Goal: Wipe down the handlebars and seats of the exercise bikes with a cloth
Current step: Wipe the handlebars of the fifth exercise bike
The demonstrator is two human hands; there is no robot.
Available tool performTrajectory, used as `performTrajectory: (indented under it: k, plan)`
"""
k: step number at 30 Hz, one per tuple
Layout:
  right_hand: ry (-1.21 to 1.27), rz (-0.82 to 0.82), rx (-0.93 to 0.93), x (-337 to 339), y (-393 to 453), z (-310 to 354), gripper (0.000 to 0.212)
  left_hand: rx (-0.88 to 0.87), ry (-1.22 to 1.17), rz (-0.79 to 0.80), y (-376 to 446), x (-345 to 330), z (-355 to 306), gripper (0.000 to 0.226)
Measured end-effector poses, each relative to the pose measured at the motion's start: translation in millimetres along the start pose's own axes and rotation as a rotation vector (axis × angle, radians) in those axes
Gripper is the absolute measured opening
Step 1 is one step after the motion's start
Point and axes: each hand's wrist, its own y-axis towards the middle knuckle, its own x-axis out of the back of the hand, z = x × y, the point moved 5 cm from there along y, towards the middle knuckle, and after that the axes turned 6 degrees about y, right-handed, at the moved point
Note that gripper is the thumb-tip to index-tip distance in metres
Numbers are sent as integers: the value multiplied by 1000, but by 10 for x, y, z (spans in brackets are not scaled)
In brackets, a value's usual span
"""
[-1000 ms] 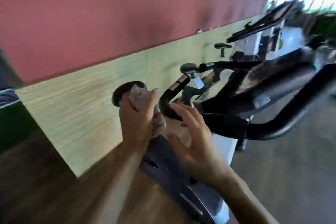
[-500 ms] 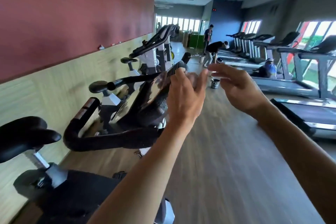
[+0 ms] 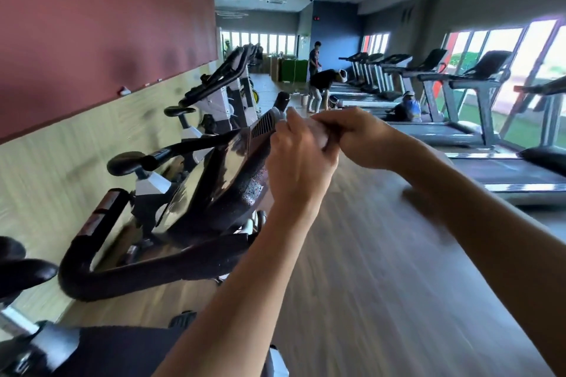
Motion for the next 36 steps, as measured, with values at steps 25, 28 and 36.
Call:
performTrajectory:
  k: [25,28,36]
  plan:
    - [-120,-58,-121,-206,-299,78,86,-140,198,107,-855,150,481,60]
    - [-197,-106,-105,-297,-411,123,91,-192,277,136,-970,147,562,68]
    - [-143,-77,-144,-221,-417,238,78,14,-88,221,-140,105,185,85]
